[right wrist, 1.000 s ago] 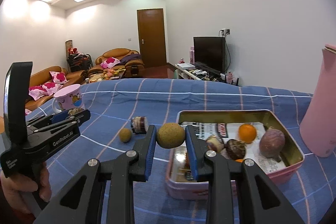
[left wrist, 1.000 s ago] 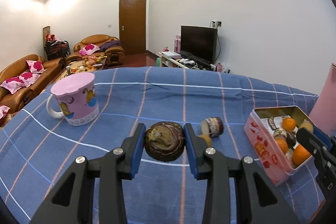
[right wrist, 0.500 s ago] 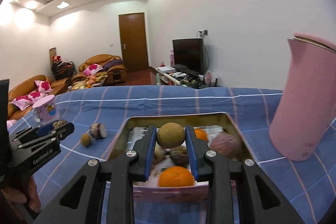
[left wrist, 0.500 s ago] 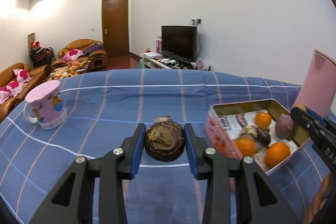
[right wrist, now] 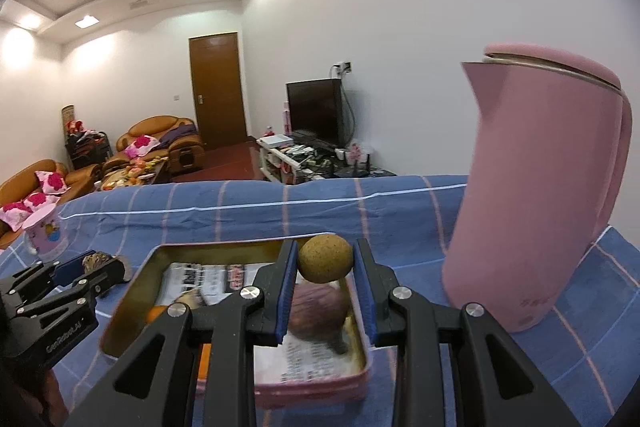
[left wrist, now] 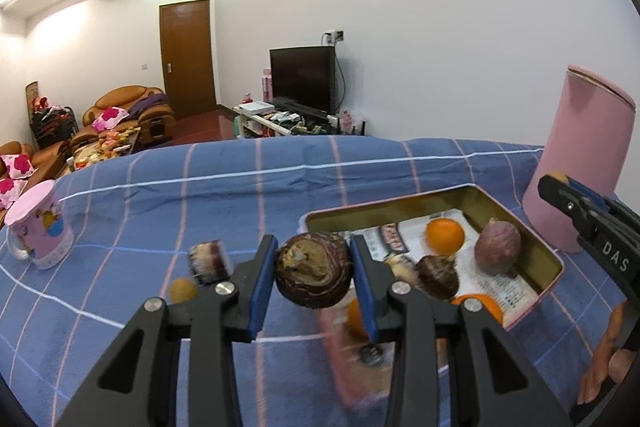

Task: Organize fruits
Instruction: 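Carry the kiwi and dark fruit over the pink tin box with both tools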

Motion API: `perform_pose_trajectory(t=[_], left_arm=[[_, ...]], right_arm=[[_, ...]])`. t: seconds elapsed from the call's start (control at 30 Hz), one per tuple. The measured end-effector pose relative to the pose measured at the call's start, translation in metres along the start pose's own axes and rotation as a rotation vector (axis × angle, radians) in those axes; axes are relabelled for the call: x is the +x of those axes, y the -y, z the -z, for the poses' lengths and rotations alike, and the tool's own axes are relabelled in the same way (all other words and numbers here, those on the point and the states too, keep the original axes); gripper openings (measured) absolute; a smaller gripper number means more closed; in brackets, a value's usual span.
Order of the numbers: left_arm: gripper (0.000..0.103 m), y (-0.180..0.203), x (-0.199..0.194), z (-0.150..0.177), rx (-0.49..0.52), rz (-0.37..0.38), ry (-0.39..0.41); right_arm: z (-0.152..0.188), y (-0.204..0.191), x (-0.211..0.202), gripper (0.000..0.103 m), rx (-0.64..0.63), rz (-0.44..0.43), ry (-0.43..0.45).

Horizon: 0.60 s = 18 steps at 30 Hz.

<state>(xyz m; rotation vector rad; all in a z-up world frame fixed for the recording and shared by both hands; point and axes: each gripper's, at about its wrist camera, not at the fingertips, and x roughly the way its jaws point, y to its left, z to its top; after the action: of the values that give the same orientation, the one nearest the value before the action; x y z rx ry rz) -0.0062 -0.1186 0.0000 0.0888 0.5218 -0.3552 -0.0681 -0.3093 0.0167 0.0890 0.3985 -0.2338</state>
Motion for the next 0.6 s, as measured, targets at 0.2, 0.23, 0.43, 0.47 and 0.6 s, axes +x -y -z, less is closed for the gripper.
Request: perform_pose_trajectory(t=[0.2, 0.23, 0.43, 0.47, 0.6], left_arm=[[0.039, 0.027, 0.019, -0.009, 0.024, 0.013, -0.021], [0.039, 0.031, 0.022, -0.01, 0.027, 0.013, -0.029], [0.039, 0.043, 0.035, -0.017, 0.053, 0.002, -0.055], [0.039, 0.044, 0.04, -0.02, 0.069, -0.014, -0.066], [0.038, 0.036, 0.058, -0.025, 0.044, -0.041, -0.124]], right_arm=[[-0.003, 0.008, 0.01, 0.03, -0.01, 0.031, -0.001], [-0.003, 0.009, 0.012, 0.03, -0.008, 0.033, -0.003], [-0.002, 0.012, 0.024, 0.03, 0.006, -0.048, -0.06], [-0.001, 0.009, 0.025, 0.03, 0.006, -0.074, -0.078], [0.006, -0.005, 0.032, 0.03, -0.038, -0.114, -0.135]])
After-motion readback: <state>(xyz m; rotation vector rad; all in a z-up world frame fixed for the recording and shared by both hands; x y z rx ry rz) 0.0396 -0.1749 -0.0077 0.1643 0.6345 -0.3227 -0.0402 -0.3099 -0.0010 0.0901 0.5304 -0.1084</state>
